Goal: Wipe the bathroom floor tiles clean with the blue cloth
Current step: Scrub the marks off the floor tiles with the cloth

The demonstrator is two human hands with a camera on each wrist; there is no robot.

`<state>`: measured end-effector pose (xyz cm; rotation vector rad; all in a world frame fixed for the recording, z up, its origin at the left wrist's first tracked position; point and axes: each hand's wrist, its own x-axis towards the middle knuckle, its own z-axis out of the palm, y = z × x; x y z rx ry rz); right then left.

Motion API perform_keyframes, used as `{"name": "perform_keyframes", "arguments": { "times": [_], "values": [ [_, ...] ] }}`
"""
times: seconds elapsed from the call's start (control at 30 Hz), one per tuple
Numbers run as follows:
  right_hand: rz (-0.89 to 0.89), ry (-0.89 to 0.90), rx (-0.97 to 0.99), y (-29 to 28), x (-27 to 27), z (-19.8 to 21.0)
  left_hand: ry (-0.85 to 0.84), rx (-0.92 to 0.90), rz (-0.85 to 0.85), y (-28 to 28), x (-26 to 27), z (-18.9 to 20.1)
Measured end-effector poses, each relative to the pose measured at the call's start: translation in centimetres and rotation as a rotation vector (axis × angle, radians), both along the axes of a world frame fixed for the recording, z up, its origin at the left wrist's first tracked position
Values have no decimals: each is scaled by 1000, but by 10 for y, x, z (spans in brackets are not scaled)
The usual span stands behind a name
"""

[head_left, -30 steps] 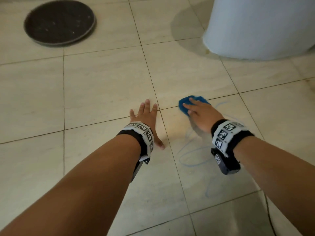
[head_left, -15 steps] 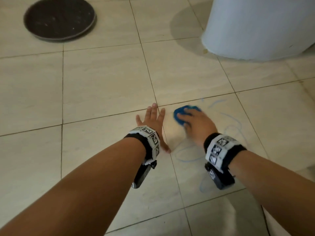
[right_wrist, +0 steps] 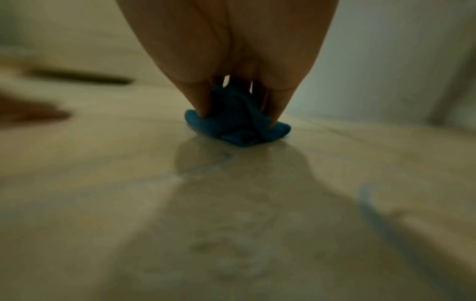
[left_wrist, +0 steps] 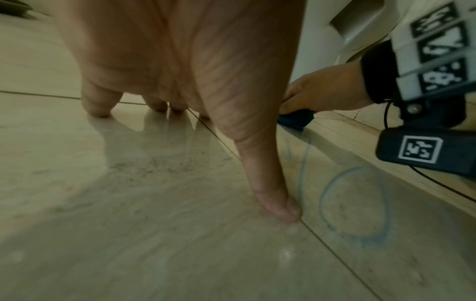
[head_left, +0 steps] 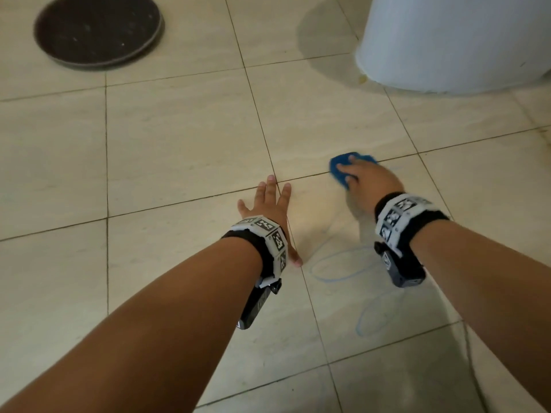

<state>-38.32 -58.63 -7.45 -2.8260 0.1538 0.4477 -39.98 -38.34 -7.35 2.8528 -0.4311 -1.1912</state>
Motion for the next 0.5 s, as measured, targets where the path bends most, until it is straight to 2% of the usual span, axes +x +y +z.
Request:
{"name": "perform_keyframes", "arguments": {
  "times": [0.03,0.07,0.13,0.2,0.23,0.33,0.37,0.4,0.5],
  "values": [
    [-84,11,9,-5,3,0,-2,-2,0,1,0,0],
    [-96,34,-1,-2,1,-1,1,-2,-3,1,-1,1],
    [56,43,-48,15,-13,-8,4,-1,-2,1,0,0],
    [198,-48,-24,17,-22,-12,-2,1,-5,0,1,-1],
    [182,-76,-16,7,-19,-10,-2,-1,-5,1,1,-1],
    [-127,-21,-8,-21,-8,-6,-4,-7,-7,1,0,0],
    [-166,13,-24,-17,-11,-5,-2,-7,-7,2,0,0],
    [-127,30,-40,-5,-18,-5,1,-11,-5,2,-1,0],
    [172,8,-4,24,-40,-9,-5,-10,-6,2,1,-2]
  ]
}}
